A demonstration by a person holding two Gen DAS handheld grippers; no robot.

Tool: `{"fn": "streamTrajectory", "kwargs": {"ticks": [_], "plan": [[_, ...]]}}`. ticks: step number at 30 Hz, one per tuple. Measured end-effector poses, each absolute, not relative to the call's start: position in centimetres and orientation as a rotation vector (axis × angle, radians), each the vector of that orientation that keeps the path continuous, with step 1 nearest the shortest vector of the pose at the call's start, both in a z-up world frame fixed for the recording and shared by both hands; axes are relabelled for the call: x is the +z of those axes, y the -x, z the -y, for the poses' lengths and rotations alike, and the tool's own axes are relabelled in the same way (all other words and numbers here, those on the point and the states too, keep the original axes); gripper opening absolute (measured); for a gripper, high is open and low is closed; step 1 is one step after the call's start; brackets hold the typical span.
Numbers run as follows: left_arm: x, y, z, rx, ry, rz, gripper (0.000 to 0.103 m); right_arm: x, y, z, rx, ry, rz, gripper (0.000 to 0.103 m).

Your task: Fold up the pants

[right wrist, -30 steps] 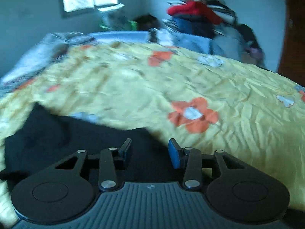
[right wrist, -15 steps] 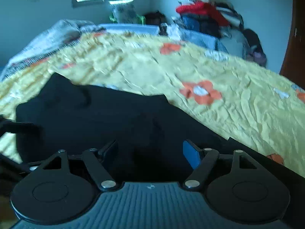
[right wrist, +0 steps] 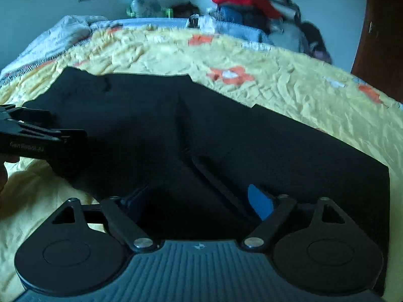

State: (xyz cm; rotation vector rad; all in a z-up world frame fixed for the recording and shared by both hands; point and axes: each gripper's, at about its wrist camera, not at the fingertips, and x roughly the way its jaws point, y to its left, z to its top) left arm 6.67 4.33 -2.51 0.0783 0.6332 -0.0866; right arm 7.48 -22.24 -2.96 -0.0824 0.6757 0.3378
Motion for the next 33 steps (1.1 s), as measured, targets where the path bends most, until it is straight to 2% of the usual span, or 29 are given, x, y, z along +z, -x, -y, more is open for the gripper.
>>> {"fn": "streamTrajectory", "kwargs": {"ticks": [4,33], "plan": [[-2.71,-6.5,-4.11,-0.081,-0.085,-0.621,0.103,-3.54,-7.14,22.0,0.333,0.067,-0.649,0.102],[-3.2,-6.12,-4.38,-0.088,-0.068,-0.593,0.103,-3.91,-6.7,21.8,0.295,0.051,-0.622,0.103]]}}
